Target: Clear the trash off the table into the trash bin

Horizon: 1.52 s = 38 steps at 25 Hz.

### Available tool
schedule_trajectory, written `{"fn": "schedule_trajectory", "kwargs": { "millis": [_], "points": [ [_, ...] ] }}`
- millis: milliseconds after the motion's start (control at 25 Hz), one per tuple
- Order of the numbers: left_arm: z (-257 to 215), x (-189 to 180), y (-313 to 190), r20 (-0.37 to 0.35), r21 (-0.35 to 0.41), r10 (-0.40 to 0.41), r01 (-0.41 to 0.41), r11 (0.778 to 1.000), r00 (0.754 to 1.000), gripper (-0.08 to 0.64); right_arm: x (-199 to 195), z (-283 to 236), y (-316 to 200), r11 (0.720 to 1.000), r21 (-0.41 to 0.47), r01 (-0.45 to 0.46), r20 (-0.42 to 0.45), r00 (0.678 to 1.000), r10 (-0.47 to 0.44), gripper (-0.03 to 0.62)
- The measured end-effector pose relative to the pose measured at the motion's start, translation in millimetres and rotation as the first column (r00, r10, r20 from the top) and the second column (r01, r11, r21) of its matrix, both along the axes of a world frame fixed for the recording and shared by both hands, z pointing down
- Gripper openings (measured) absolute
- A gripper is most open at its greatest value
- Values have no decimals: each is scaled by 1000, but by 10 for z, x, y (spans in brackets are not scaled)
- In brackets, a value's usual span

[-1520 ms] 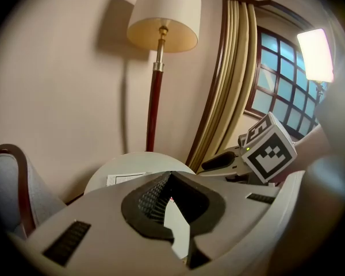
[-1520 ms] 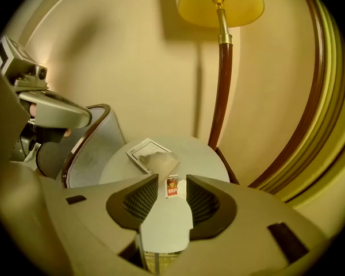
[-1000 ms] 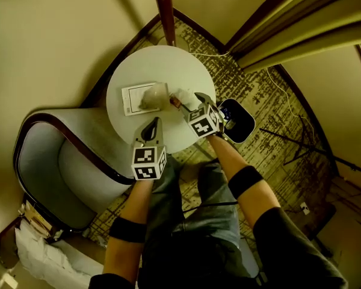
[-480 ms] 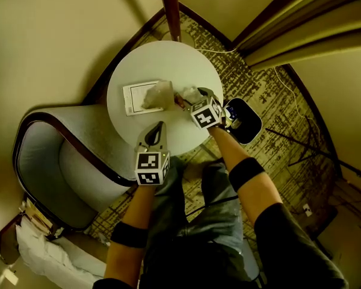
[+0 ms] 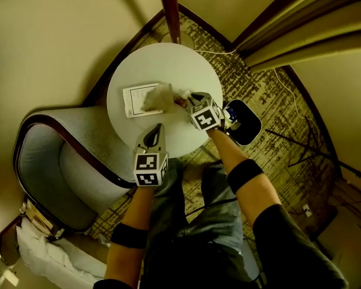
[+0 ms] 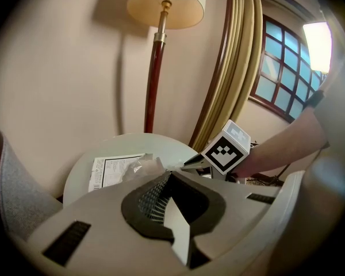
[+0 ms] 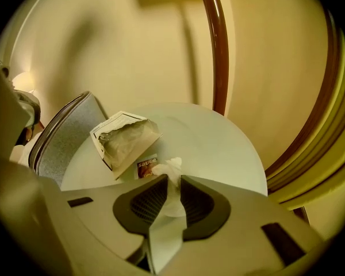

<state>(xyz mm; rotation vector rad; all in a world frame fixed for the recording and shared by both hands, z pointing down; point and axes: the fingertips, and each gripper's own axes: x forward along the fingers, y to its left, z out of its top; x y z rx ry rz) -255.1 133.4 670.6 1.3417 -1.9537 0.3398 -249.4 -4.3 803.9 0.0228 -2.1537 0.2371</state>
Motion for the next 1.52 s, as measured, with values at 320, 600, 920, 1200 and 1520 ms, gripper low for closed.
{"fn": "schedule_trajectory", "kwargs": {
  "millis": [320, 600, 920, 1200, 1520],
  "points": [
    [-75, 4, -16, -1, 10, -16, 16, 1000, 1000, 3, 23, -154, -30, 999, 34, 17, 12, 1000, -18, 37],
    [-252, 37, 7, -10, 23, -35, 35, 999, 999, 3, 95, -514, -46, 999, 51, 14, 35, 999, -15, 35],
    [-891, 101, 70, 14, 65, -36, 35, 997, 999, 3, 188, -1768, 88, 996, 87, 10, 171, 985, -25, 34],
    [-1457, 77, 182, 67, 128, -67, 58, 990, 995, 3, 363, -2818, 412, 996, 86, 9, 327, 944, -37, 34],
    [-1812, 381, 113, 112, 152, 8, -25, 988, 994, 3, 774, -3321, 517, 994, 101, -34, 383, 924, -7, 35]
  ]
}}
